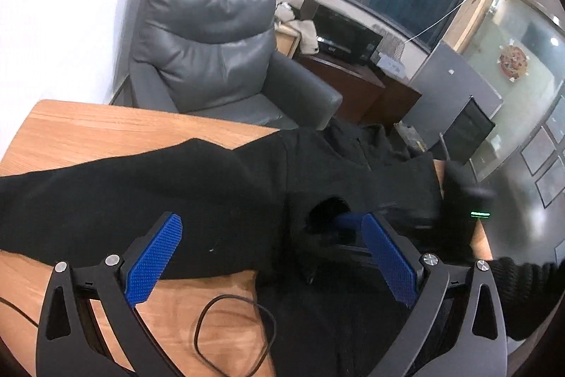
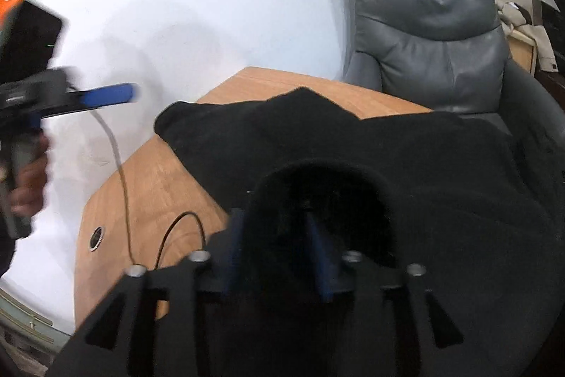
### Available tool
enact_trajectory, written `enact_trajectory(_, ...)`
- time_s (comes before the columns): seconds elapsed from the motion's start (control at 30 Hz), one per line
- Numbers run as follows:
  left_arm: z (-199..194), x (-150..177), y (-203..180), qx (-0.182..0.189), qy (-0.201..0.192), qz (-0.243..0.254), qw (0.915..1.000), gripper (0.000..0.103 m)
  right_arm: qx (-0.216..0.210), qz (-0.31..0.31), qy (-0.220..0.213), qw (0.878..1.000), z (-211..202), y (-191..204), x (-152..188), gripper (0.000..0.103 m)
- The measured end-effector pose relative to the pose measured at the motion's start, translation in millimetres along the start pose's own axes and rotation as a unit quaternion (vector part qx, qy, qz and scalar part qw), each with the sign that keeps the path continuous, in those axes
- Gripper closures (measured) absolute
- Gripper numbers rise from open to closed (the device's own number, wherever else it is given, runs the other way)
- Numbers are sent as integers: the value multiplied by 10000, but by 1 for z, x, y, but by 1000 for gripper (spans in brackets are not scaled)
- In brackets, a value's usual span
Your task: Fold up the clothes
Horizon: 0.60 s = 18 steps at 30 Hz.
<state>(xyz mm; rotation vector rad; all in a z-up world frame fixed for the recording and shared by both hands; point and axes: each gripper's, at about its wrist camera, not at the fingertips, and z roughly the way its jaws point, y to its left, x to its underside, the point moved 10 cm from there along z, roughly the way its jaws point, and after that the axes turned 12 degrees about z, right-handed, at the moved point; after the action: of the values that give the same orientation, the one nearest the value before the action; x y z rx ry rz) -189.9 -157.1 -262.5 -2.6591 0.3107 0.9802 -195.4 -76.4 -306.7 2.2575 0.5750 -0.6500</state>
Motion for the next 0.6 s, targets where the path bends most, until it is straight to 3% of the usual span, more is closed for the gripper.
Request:
enact_trajectory(0.03,6,-1,-2,-18,73,3,10000,0,72,-21,-192,9998,-21,-8,-1,27)
enact_trajectory(0.1,14,-2,-19,198,123,92,9997,0,396,-149,-621,9972,-76,-28,6,16)
enact_trajectory(0.17,21,-4,-41,439,141,274,9986,0,1065,-473,-719,9906,-115,-59,20,13)
enact_trajectory(0.2,28,-3,-54,504,156,440,9976,0,1613,-763,-565,9823,-134,-81,38,12)
enact_trajectory(0.27,43,-2,-81,626,187,775,9949,0,2596,-1303,-205,9567,-172,-124,72,12)
enact_trajectory(0.3,55,4,-92,645,318,829,9940,0,2868,-1502,81,9461,-179,-142,90,12)
enact_trajectory(0.37,77,15,-111,753,564,851,9919,0,3443,-1928,685,9163,-189,-182,126,21)
enact_trajectory(0.43,93,31,-137,967,718,909,9886,0,3791,-2104,886,8968,-191,-209,141,37)
enact_trajectory(0.47,96,38,-147,985,774,1068,9864,0,3921,-2067,772,8931,-194,-218,140,43)
enact_trajectory(0.53,105,55,-167,934,911,1464,9806,0,4106,-1963,384,8896,-206,-223,132,70)
enact_trajectory(0.6,119,71,-176,668,1145,1854,9737,0,4248,-1841,-82,8863,-220,-221,120,83)
